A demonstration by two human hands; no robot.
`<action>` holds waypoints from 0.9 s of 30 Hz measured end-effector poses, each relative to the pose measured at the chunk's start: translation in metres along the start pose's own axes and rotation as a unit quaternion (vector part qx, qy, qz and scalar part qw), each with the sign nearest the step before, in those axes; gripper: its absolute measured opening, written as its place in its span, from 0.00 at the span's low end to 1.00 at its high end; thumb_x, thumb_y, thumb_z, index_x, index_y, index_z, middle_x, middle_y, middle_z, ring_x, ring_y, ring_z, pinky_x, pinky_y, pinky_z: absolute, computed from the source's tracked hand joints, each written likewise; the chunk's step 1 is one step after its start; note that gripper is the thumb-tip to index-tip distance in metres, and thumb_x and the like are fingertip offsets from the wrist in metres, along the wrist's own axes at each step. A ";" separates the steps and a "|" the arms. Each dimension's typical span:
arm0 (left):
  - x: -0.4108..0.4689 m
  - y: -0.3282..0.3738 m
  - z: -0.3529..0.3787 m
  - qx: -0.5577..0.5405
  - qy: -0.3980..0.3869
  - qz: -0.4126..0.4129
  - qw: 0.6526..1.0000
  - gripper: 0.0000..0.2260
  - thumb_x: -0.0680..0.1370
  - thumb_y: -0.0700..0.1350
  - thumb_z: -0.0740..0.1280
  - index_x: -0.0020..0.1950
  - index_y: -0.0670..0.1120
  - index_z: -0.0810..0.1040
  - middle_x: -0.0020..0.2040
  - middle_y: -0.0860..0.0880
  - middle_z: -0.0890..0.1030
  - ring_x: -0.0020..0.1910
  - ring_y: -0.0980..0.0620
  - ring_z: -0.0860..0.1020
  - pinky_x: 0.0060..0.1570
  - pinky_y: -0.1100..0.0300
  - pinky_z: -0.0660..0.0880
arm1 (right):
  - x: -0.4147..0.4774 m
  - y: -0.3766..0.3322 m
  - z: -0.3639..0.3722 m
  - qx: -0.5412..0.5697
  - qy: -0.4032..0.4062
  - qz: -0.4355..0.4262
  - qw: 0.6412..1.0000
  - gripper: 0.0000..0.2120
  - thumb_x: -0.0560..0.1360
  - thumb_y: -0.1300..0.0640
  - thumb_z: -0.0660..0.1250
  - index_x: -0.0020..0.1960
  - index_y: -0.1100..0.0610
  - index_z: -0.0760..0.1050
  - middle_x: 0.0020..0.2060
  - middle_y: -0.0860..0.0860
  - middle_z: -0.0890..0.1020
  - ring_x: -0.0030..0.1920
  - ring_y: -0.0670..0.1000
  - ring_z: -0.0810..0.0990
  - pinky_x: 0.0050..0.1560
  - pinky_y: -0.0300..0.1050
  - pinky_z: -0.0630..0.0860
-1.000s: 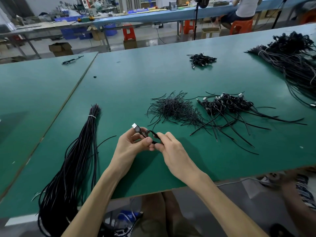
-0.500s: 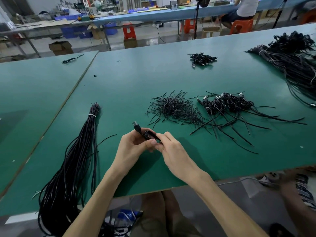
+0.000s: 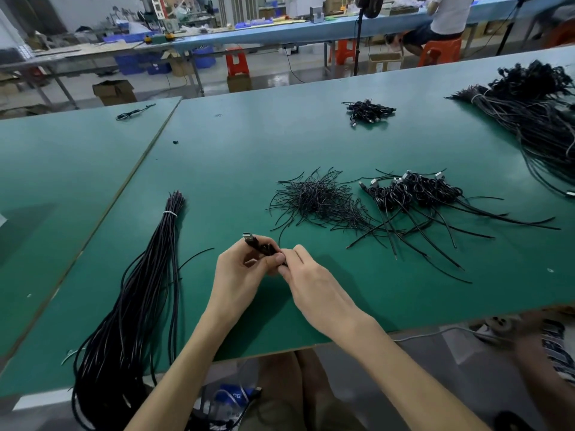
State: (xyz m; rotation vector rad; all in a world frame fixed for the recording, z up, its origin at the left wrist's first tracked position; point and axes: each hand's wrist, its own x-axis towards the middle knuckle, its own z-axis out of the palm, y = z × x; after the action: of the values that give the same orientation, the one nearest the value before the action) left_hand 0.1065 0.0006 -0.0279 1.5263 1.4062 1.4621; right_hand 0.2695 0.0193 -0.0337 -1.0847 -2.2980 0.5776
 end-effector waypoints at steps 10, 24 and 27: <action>0.002 0.000 -0.003 -0.044 0.018 -0.043 0.998 0.07 0.74 0.36 0.76 0.45 0.48 0.85 0.41 0.44 0.86 0.40 0.45 0.85 0.47 0.55 0.82 | 0.013 -0.003 -0.007 -0.254 -0.037 -0.026 0.966 0.38 0.78 0.66 0.67 0.82 0.61 0.52 0.68 0.54 0.71 0.66 0.56 0.69 0.65 0.49 0.69; 0.001 -0.002 -0.008 -0.131 0.009 -0.076 0.988 0.02 0.77 0.39 0.74 0.49 0.42 0.84 0.40 0.44 0.84 0.39 0.50 0.81 0.40 0.61 0.77 | 0.003 -0.011 0.010 -0.168 0.013 -0.022 0.985 0.27 0.81 0.67 0.63 0.78 0.62 0.62 0.55 0.53 0.71 0.49 0.50 0.75 0.39 0.37 0.67; 0.001 -0.005 -0.006 -0.121 -0.011 -0.082 0.989 0.02 0.78 0.39 0.73 0.50 0.42 0.83 0.42 0.44 0.85 0.39 0.49 0.81 0.41 0.60 0.77 | 0.001 -0.005 0.003 -0.186 -0.005 -0.045 0.981 0.25 0.83 0.63 0.62 0.78 0.62 0.61 0.53 0.52 0.70 0.46 0.50 0.75 0.35 0.40 0.67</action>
State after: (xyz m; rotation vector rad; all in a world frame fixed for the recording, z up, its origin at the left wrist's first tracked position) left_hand 0.0987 0.0016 -0.0310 1.2428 1.2583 1.4513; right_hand 0.2644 0.0173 -0.0327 -1.1349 -2.5123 0.1165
